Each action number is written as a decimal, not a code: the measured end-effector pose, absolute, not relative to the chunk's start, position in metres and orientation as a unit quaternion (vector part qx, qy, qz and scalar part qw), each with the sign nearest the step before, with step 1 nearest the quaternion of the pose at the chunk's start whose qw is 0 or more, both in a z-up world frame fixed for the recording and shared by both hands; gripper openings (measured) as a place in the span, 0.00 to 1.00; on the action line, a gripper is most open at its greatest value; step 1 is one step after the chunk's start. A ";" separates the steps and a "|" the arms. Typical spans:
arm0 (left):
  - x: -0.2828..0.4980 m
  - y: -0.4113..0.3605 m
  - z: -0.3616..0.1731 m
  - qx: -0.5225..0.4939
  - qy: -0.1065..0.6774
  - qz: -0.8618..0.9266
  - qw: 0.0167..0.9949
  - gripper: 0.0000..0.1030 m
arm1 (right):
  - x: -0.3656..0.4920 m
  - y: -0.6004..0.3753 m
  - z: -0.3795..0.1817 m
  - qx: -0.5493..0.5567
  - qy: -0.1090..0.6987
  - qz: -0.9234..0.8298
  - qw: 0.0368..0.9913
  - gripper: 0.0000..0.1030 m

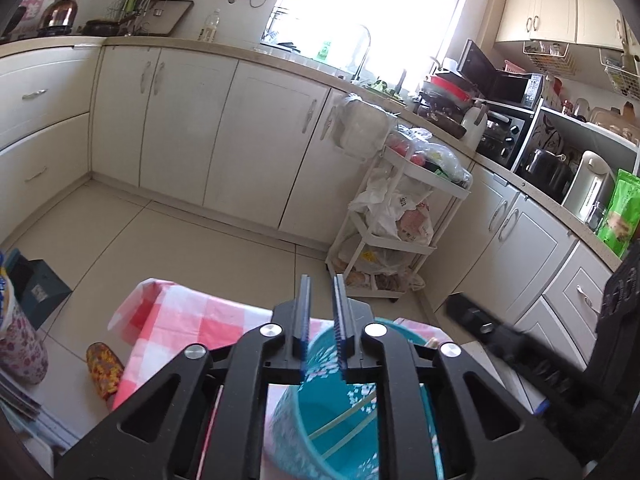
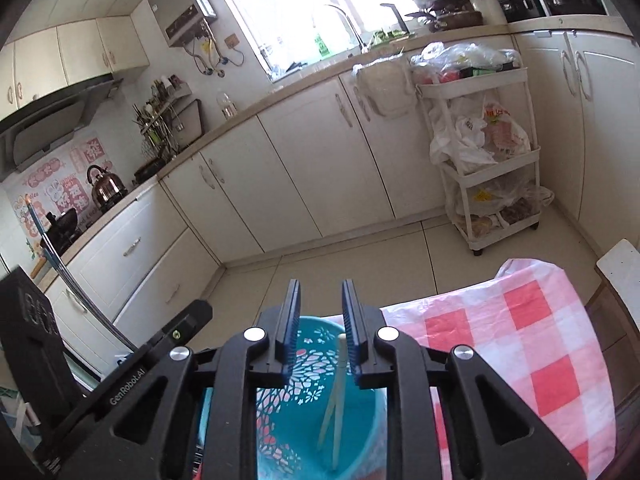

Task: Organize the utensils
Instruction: 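Bring both open tools back down to the remaining chopsticks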

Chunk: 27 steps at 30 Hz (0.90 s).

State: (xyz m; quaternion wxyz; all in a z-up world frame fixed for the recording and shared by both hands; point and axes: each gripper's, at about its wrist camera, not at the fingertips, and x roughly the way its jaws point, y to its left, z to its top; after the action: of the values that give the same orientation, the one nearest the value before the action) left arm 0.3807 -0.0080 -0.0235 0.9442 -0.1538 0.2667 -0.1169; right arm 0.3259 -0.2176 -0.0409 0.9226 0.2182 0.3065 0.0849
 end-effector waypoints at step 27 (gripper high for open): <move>0.189 0.004 -0.108 -0.068 0.365 -0.067 0.926 0.55 | 0.149 -0.190 -0.141 0.130 0.446 0.104 0.880 0.19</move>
State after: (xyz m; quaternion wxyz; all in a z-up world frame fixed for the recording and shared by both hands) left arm 0.1894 0.0036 -0.1078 0.9262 -0.0683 0.3646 -0.0673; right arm 0.1486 -0.1902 -0.1413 0.8796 0.1295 0.4457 0.1041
